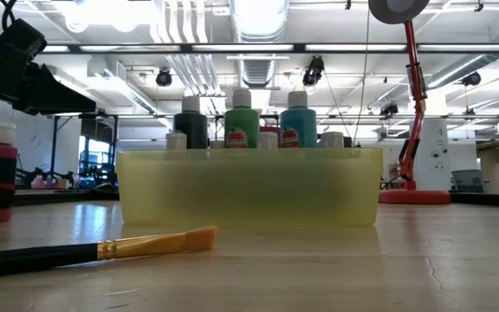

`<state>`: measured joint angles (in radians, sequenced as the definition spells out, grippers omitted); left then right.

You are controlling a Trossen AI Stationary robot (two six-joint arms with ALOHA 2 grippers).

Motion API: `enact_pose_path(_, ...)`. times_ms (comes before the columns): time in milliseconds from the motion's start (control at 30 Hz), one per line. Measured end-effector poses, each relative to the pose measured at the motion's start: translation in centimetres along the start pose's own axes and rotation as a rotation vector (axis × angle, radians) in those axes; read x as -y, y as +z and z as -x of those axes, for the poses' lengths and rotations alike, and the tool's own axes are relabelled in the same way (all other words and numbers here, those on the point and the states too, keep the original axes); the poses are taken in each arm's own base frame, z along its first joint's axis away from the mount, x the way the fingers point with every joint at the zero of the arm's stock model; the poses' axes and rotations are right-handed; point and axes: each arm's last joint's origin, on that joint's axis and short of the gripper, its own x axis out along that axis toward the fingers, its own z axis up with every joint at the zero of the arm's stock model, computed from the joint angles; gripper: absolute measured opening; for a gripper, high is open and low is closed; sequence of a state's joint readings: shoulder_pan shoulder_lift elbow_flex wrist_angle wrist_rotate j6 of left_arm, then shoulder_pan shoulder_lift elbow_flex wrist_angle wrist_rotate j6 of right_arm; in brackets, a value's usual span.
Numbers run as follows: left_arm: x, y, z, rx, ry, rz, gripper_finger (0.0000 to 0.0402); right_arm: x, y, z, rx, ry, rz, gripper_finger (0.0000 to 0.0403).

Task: Pick & Place Paint Supplies
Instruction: Put the small blue paint bottle into the yellow bin

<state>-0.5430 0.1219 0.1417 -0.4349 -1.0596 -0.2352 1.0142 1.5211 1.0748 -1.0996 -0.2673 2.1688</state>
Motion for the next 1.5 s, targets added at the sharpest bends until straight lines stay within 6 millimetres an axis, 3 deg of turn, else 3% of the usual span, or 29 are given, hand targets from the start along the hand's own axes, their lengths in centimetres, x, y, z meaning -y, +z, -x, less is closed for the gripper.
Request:
enact_pose_path(200, 0.0, 0.0, 0.0, 0.000, 0.000, 0.000, 0.0184, 0.0, 0.0, -0.1, -0.002, -0.003, 0.008, 0.0114)
enact_pose_path(500, 0.0, 0.0, 0.0, 0.000, 0.001, 0.000, 0.0184, -0.1, -0.2, 0.2, -0.011, 0.013, 0.023, 0.0112)
enact_pose_path(633, 0.0, 0.0, 0.0, 0.000, 0.000, 0.000, 0.0184, -0.5, -0.7, 1.7, -0.012, 0.084, 0.044, 0.0112)
enact_pose_path(867, 0.0, 0.0, 0.0, 0.000, 0.000, 0.000, 0.0184, -2.2, -0.4, 5.2, 0.142, 0.320, 0.076, 0.0112)
enact_pose_path(1200, 0.0, 0.0, 0.0, 0.000, 0.000, -0.001, 0.0184, -6.0, 5.5, 11.9, 0.348, 0.501, 0.316, 0.0112)
enact_pose_path(1367, 0.0, 0.0, 0.0, 0.000, 0.000, 0.000, 0.0184, -6.9, 9.4, 15.1, 0.453, 0.553, 0.433, 0.0112)
enact_pose_path(1500, 0.0, 0.0, 0.0, 0.000, 0.001, 0.000, 0.0184, -6.9, 12.4, 16.6, 0.526, 0.534, 0.500, 0.0112)
